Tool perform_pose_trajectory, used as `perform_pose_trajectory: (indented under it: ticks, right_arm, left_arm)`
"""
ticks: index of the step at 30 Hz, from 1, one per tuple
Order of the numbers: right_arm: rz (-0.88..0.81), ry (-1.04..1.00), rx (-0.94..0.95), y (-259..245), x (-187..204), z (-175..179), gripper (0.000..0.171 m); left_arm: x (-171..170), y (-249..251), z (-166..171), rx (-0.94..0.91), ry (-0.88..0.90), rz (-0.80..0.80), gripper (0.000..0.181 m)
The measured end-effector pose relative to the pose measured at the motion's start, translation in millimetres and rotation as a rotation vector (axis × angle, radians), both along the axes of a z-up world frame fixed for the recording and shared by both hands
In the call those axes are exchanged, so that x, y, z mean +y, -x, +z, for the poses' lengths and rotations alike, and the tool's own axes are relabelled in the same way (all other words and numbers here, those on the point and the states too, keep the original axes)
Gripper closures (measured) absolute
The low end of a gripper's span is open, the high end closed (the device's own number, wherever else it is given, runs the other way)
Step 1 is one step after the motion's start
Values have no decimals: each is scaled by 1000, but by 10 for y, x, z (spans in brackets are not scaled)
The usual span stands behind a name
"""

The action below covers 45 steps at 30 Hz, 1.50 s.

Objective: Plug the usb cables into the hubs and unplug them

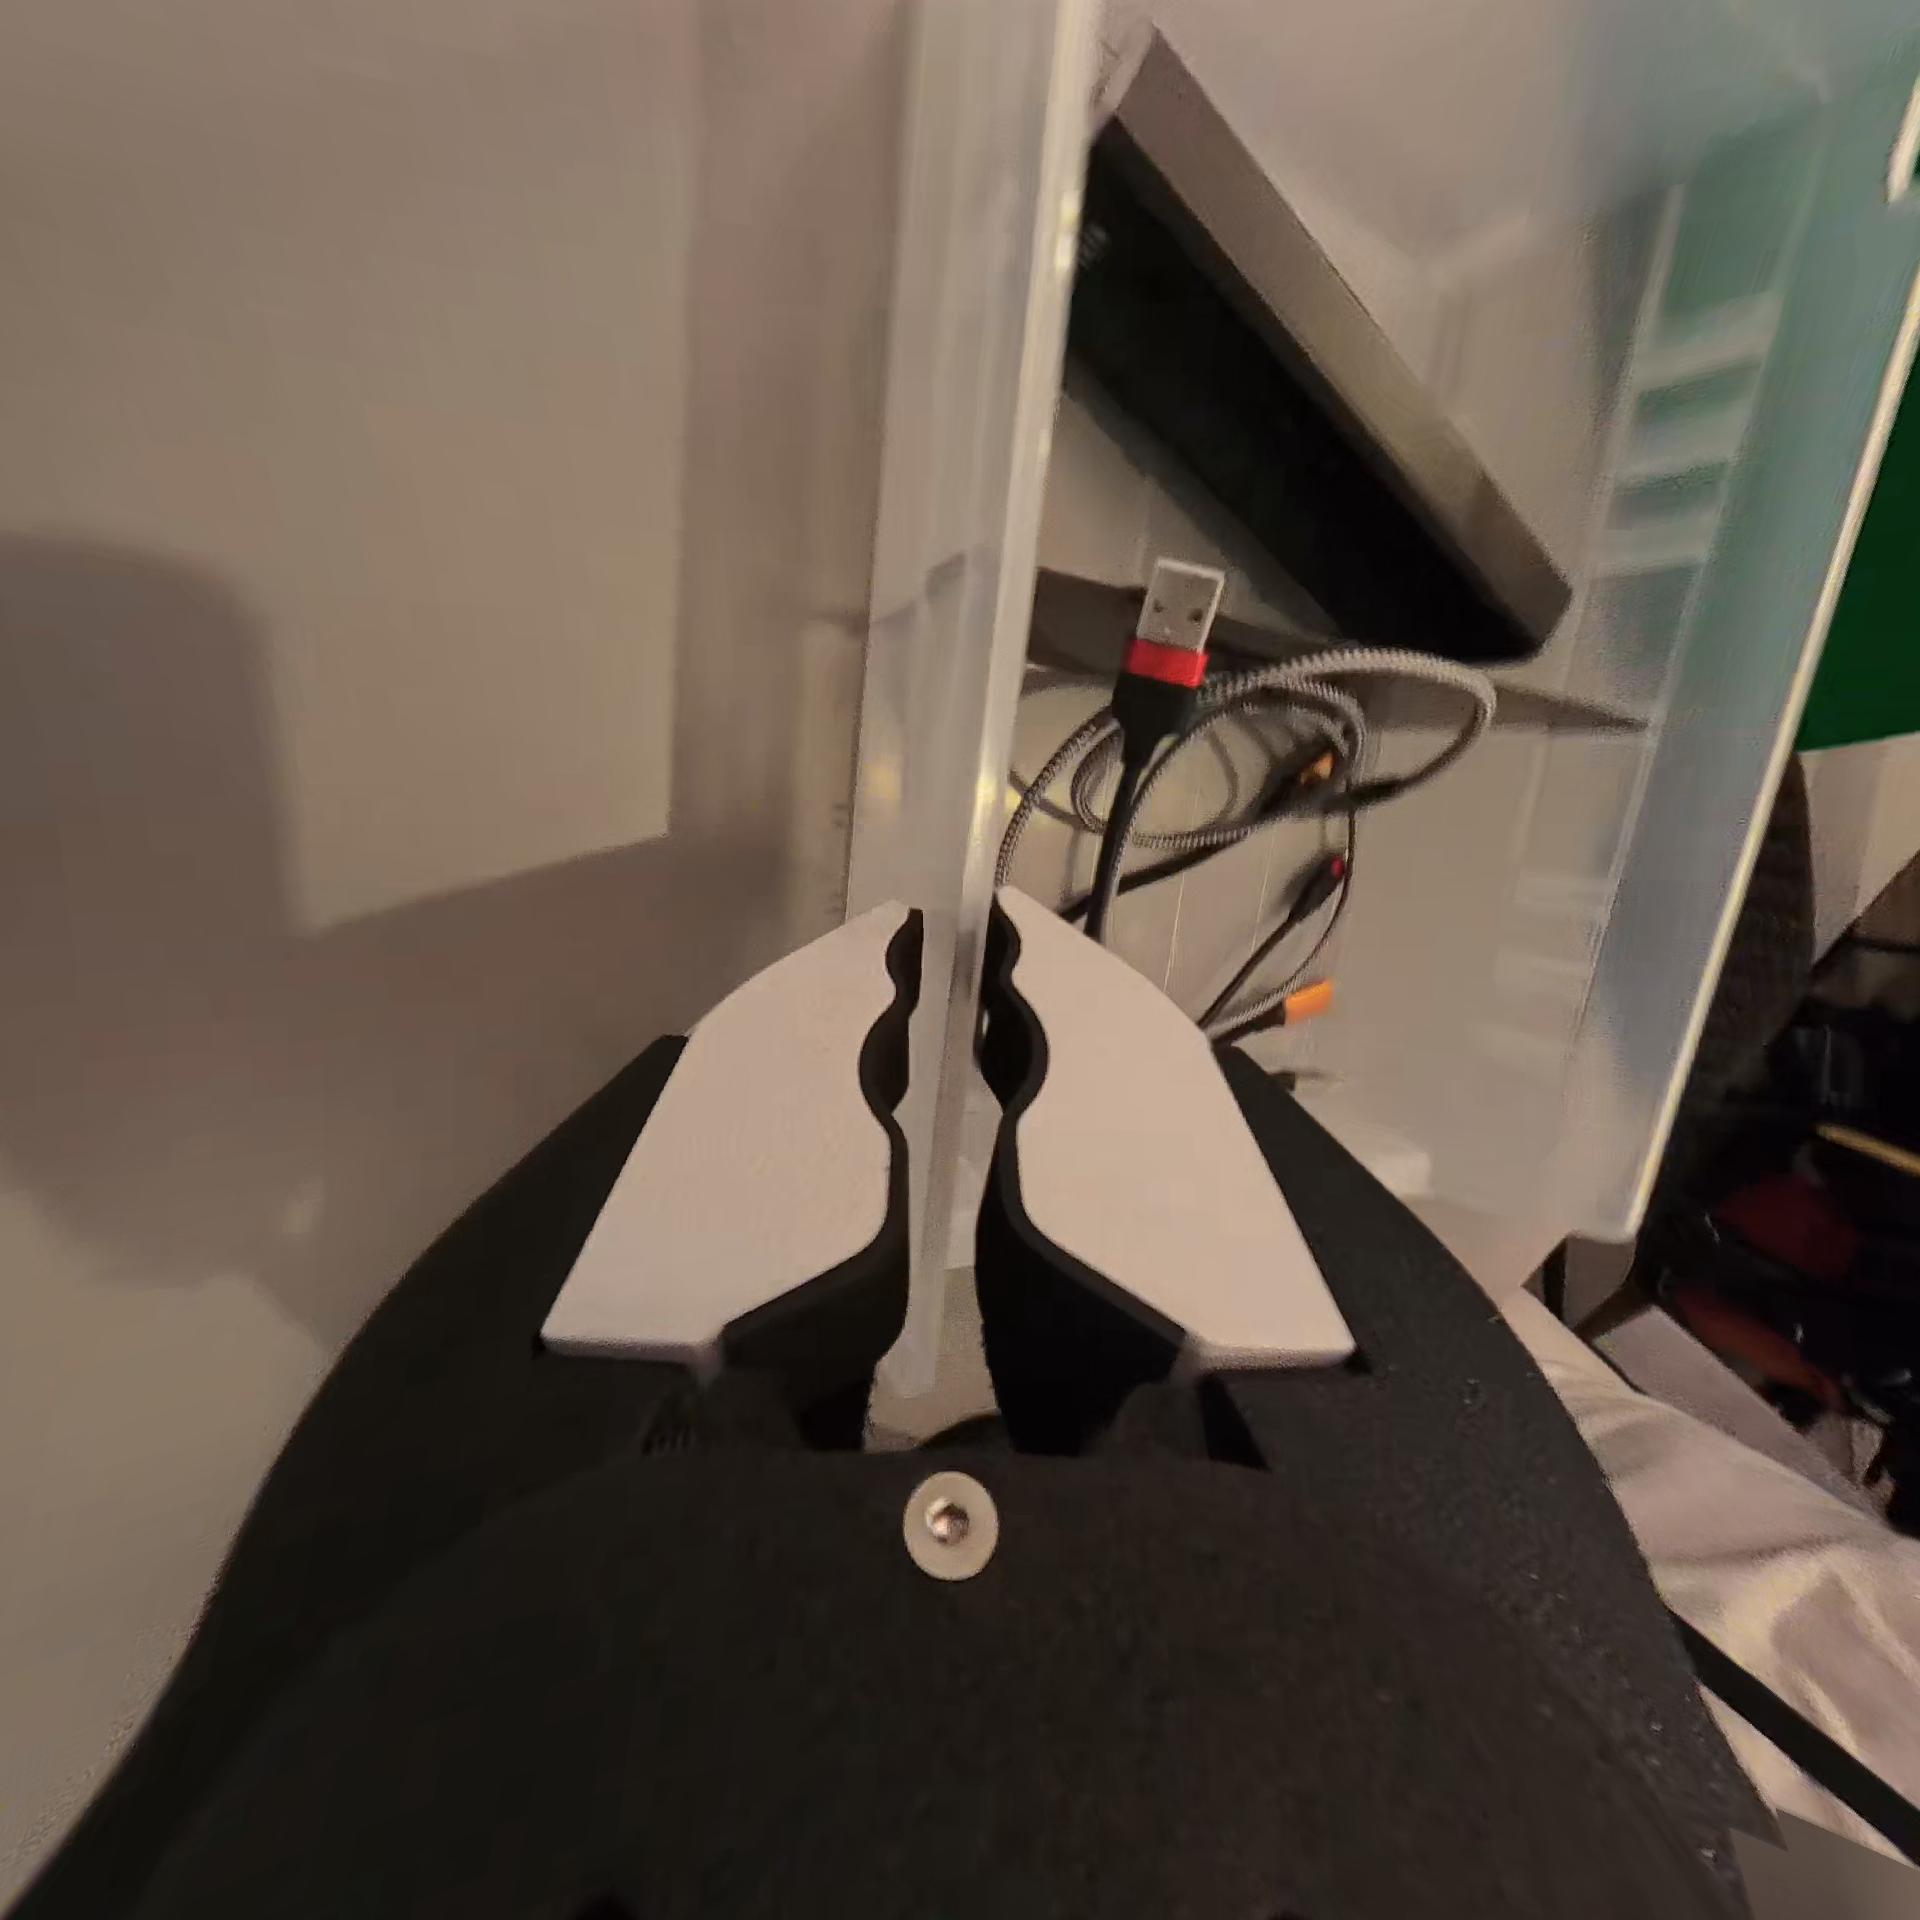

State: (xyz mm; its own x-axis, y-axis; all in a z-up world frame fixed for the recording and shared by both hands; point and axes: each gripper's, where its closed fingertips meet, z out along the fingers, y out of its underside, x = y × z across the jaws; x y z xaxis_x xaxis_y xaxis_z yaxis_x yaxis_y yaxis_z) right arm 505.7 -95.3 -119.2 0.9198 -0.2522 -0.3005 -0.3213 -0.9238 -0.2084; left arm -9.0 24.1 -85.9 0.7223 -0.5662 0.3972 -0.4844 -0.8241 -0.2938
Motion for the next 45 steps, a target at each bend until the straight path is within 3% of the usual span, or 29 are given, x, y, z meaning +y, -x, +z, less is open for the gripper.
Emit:
perform_pose_trajectory:
  ticks: [7,20,30,37,45]
  right_arm:
    - [62,21,-34,291,149,4,164]
    - [49,33,-67,233,226,3,165]
    - [-27,19,-84,-57,336,4,164]
    - [111,3,-83,-143,371,4,165]
    - [133,36,-86,-363,218,-2,165]
  left_arm:
    - [77,903,16,-80,33,194,167]
    - [-218,2668,49,-229,25,681,165]
    - [-161,2919,84,-388,4,841,161]
    - [-125,3096,93,-418,-44,927,161]
    - [-172,3295,98,-411,-68,1024,161]
